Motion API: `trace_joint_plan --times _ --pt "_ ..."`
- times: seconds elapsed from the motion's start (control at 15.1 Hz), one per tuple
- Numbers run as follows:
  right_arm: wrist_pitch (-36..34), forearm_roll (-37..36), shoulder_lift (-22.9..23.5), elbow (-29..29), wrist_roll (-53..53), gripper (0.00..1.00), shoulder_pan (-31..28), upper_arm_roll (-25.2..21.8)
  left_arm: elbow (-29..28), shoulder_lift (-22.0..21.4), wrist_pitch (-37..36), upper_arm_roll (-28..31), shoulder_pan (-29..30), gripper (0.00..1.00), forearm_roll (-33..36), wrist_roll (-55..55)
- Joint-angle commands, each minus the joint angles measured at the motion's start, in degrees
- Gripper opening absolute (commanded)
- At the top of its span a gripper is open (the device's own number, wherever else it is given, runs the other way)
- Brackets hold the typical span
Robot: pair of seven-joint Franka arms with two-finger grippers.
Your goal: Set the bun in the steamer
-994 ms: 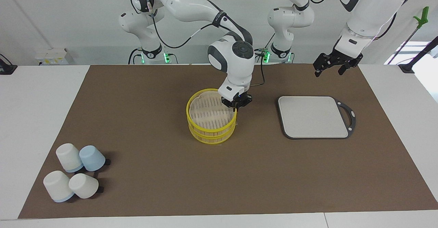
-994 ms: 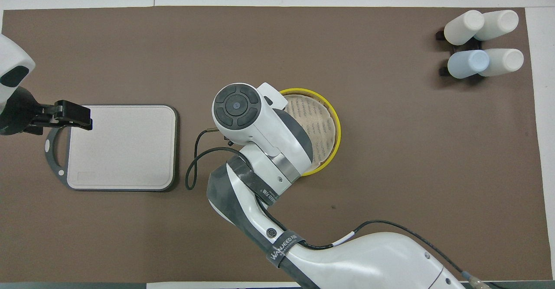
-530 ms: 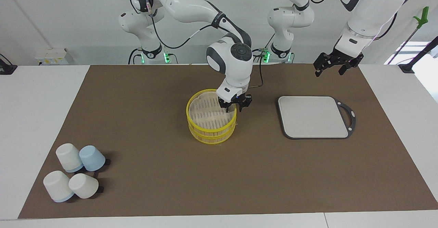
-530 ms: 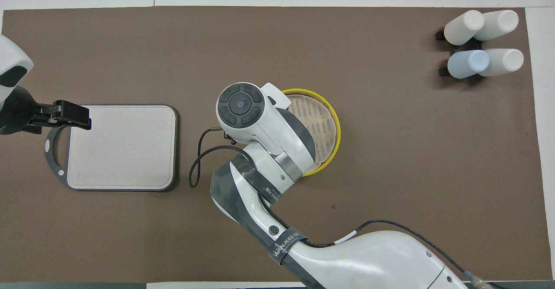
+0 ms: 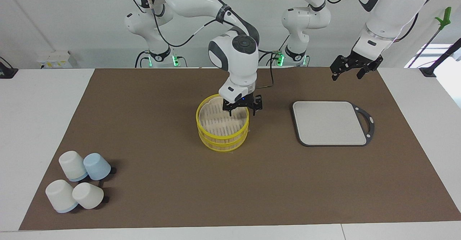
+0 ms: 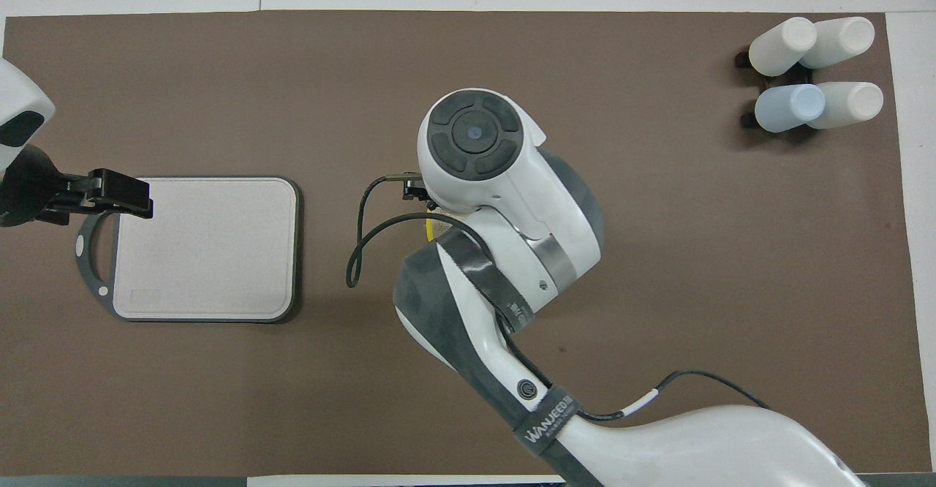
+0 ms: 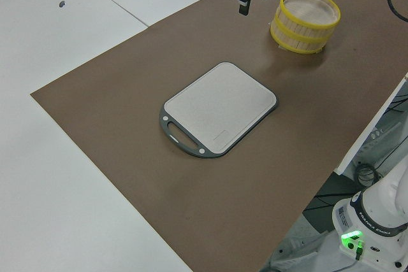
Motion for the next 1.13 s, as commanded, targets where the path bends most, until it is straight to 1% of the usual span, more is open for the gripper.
trace_joint_plan --times 0.0,0.13,0.2,0.33,0.46,0.6,0.73,0.86,1.06 --pt "-9.2 -0.4 -7.3 -1.6 -8.6 1.00 -5.7 0.6 0.7 -0.2 -0.4 0.7 -0.4 1.00 -0.9 1.0" --pt "-18.0 -0.8 -11.3 -1.6 -16.5 1.00 -10.9 0.5 0.8 -0.2 -0.4 0.7 -0.3 1.00 -0.9 1.0" --pt "-20.0 -0.9 -12.6 -1.7 -19.4 1.00 -13.8 0.5 0.7 -0.2 -0.4 0.7 -0.3 1.00 -0.9 1.0" --pt "-22.3 -0.3 -15.2 -1.9 -27.5 1.00 -21.8 0.6 0.8 -0.2 -0.4 0.7 -0.4 1.00 -0.9 1.0" --pt "-24.5 0.5 -17.4 -1.6 -31.8 1.00 -27.0 0.6 0.8 -0.2 -0.4 0.7 -0.5 1.00 -0.9 1.0" --pt "-26.9 0.7 -19.4 -1.7 -32.4 1.00 -28.7 0.6 0.7 -0.2 -0.4 0.7 -0.5 1.00 -0.9 1.0" --pt "-27.5 0.7 -20.3 -1.8 -33.1 1.00 -30.0 0.5 0.7 -0.2 -0.4 0.7 -0.6 1.00 -0.9 1.0" --pt "-30.2 0.6 -21.3 -3.4 -34.0 1.00 -30.9 0.4 0.6 -0.2 -0.4 0.7 -0.4 1.00 -0.9 1.0" --pt "-26.9 0.6 -23.6 -8.4 -34.2 1.00 -32.5 0.3 0.7 -0.2 -0.4 0.7 -0.4 1.00 -0.9 1.0"
